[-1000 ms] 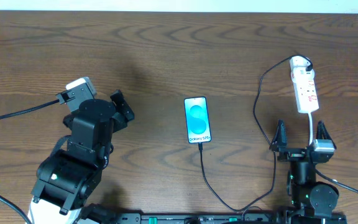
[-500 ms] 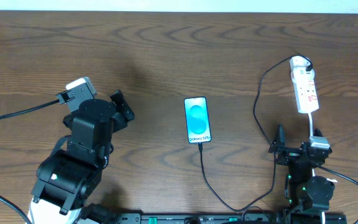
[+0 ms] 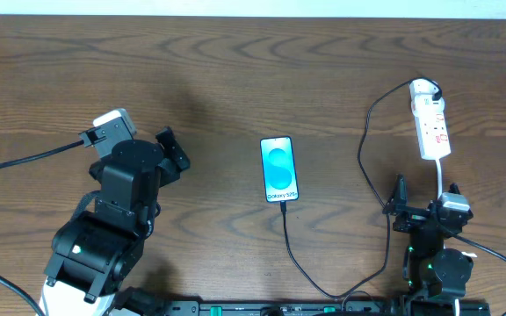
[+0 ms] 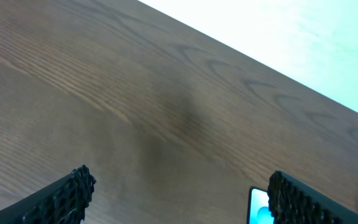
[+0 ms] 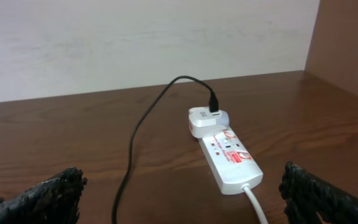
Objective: Plug charger to phone and switch on socket
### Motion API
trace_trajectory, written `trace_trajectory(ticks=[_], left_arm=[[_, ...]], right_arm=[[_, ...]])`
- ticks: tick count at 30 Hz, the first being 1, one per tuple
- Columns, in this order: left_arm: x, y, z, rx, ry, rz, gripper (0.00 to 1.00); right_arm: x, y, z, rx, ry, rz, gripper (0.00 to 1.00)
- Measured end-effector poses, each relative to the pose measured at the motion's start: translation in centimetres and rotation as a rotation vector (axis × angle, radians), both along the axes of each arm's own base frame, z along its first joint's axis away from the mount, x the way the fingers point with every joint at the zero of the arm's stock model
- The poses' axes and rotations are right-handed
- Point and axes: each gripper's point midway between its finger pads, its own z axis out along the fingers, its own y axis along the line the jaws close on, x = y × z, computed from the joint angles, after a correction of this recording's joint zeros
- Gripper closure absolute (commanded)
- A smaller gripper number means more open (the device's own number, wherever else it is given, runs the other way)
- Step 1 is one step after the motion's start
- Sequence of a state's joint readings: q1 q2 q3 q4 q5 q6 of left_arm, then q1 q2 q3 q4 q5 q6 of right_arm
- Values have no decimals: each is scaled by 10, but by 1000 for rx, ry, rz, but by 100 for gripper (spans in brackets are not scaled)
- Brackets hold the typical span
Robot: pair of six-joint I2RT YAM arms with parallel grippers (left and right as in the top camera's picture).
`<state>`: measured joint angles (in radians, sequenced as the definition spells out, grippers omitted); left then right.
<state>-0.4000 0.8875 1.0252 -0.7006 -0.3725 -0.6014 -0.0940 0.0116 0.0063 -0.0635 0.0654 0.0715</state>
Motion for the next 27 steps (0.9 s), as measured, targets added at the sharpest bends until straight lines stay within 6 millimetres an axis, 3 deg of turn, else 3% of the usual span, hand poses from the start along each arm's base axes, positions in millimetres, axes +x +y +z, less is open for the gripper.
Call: trace_trajectory(ticks=[27], left_arm=[[0, 0, 0, 0, 0, 0, 9]], right_arm=[[-1, -7, 1, 92, -20, -47, 1]])
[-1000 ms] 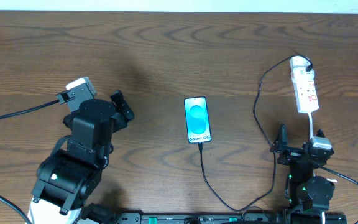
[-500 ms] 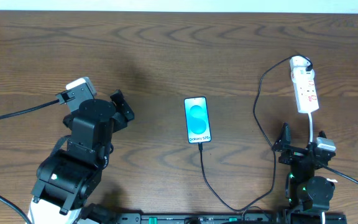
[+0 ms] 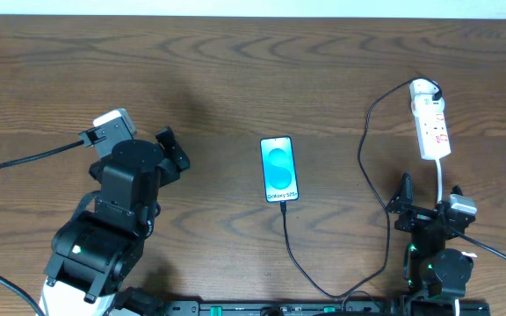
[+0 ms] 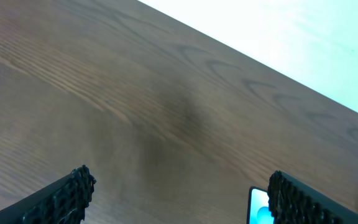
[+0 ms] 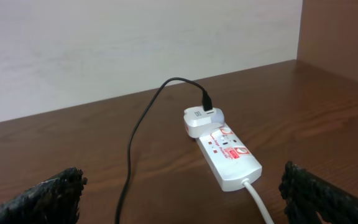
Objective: Plug charger to phone and switch on socket
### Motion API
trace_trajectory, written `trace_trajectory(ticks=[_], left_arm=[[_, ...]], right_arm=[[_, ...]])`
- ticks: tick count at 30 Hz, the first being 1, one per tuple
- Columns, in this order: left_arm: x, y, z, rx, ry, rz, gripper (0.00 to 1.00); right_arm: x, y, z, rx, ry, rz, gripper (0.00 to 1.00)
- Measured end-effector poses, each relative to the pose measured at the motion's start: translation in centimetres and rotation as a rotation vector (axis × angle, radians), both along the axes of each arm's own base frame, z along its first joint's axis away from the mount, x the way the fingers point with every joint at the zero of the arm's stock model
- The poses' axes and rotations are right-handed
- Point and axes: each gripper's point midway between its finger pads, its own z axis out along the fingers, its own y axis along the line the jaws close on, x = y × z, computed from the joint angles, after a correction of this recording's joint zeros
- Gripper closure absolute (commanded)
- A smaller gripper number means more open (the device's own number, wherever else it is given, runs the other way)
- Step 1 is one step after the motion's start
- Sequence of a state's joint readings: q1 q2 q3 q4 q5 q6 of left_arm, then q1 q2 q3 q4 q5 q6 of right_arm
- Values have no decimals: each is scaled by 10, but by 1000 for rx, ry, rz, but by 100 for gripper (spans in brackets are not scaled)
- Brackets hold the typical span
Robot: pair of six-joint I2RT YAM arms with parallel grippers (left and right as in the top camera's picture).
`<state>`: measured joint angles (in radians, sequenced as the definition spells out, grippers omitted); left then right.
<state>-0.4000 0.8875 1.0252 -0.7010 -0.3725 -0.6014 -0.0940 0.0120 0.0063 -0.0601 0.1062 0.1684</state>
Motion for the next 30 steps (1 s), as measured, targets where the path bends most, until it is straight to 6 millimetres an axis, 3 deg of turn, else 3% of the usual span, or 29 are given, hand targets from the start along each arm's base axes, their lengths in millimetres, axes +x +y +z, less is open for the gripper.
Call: trace_trajectory(ticks=[30], left_arm=[[0, 0, 0, 0, 0, 0, 8]], right_arm=[[0, 1, 0, -27, 7, 8, 1]])
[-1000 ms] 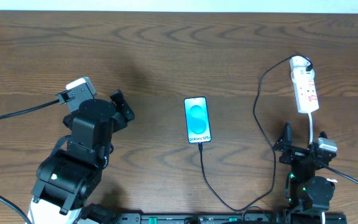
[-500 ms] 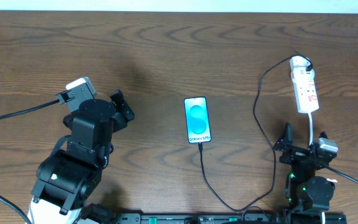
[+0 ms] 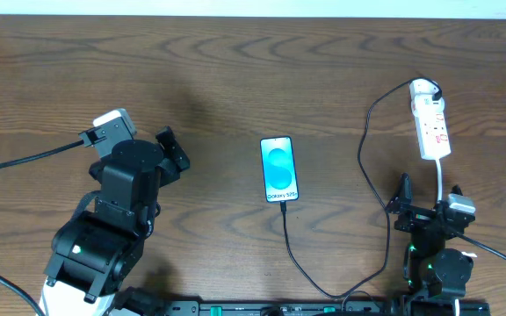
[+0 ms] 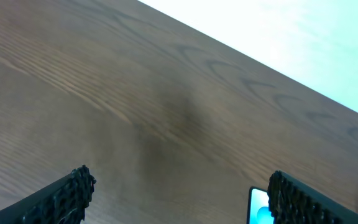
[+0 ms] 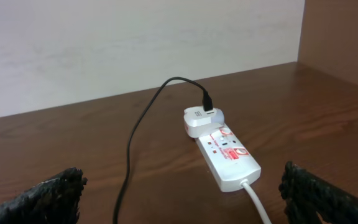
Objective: Plug charger to phone and switch on socket
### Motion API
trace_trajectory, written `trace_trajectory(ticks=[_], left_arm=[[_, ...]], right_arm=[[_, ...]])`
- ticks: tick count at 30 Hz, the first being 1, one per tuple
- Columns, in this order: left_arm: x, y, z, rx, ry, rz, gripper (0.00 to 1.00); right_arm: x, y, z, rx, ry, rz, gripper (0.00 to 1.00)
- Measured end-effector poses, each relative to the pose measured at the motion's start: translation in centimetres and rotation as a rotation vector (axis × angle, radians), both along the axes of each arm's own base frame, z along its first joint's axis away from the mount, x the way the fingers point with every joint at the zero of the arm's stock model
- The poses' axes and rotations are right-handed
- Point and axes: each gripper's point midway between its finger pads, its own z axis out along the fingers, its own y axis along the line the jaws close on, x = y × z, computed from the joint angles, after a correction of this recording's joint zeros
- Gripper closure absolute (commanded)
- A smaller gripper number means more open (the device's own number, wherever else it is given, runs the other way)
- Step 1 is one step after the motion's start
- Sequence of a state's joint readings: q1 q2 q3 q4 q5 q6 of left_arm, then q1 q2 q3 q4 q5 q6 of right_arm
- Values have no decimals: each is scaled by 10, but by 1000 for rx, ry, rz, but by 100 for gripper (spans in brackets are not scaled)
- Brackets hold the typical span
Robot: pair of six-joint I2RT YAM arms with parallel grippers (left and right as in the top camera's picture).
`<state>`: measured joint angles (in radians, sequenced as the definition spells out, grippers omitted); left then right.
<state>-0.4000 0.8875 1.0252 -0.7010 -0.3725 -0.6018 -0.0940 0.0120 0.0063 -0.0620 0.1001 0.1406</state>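
The phone (image 3: 279,169) lies face up in the middle of the table, its screen lit blue. A black charger cable (image 3: 299,263) runs from its near end round to the white adapter (image 3: 423,87) in the white power strip (image 3: 430,127) at the far right. My right gripper (image 3: 431,209) hangs open just short of the strip (image 5: 229,163), nothing between its fingers (image 5: 42,199). My left gripper (image 3: 170,149) is open at the left, over bare wood; a corner of the phone (image 4: 258,205) shows by its right finger (image 4: 303,202).
The strip's white mains lead (image 3: 444,180) runs toward my right arm. A black cable (image 3: 25,161) crosses the table at the far left. A pale wall (image 5: 135,43) stands behind the strip.
At first my right gripper stood open slightly nearer the strip, with the charger plugged into the phone. A second ago it sat a little further back and turned slightly. It has stayed there since. My left arm has not moved.
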Motion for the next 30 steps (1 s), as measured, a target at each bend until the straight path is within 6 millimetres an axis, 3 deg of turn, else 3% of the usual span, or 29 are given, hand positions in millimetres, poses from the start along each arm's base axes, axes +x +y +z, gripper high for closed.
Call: trace_trajectory(ticks=[30], left_arm=[[0, 0, 0, 0, 0, 0, 8]], right_arm=[[0, 0, 0, -12, 2, 3, 1]])
